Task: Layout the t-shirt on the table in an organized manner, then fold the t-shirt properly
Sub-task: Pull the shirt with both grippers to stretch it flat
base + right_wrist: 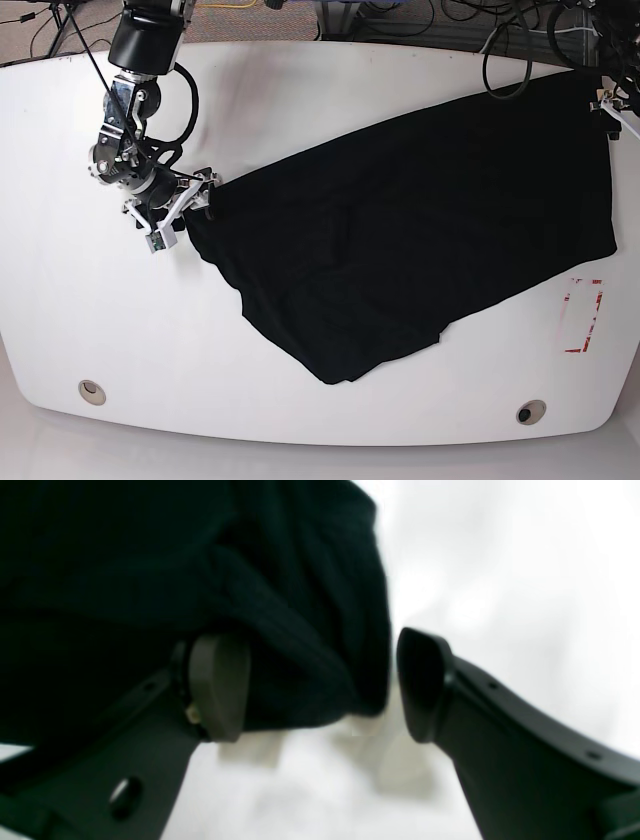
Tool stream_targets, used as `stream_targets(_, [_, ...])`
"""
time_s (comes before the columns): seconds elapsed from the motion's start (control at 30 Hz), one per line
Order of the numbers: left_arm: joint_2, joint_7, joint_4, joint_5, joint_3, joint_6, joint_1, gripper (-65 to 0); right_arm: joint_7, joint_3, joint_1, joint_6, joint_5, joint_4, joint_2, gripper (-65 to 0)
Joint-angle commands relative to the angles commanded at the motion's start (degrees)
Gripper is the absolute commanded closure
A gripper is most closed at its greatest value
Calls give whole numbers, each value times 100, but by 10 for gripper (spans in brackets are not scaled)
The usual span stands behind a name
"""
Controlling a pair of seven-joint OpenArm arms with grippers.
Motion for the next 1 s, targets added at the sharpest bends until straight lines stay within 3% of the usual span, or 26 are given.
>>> stream_targets(0.1, [141, 0, -62, 0, -18, 0, 105, -458, 0, 0, -9, 0, 0, 0, 0, -252])
stream_targets(0.13, [167, 0, -105, 0, 0, 0, 141, -458, 0, 9, -53, 0, 0, -9, 0, -154])
stream_targets(0.23, [220, 0, -167, 0, 0, 0, 176, -458, -9, -9, -141, 0, 0, -9, 0, -3])
stream_targets(0.4, [299, 0, -369, 0, 0, 0, 237, -458, -9, 0, -255, 0, 0, -9, 0, -52])
stream_targets(0.73, [299, 0, -976, -9, 316, 0, 211, -454, -9, 0, -536, 0, 0, 431, -9, -22])
stream_targets(0.83, [299, 0, -1029, 0, 545, 0, 211, -400, -9, 18, -651, 0, 0, 571, -9, -22])
stream_targets(1.0, [281, -9, -1196, 0, 1046, 0, 193, -215, -18, 88, -853, 0, 0, 738, 0, -21])
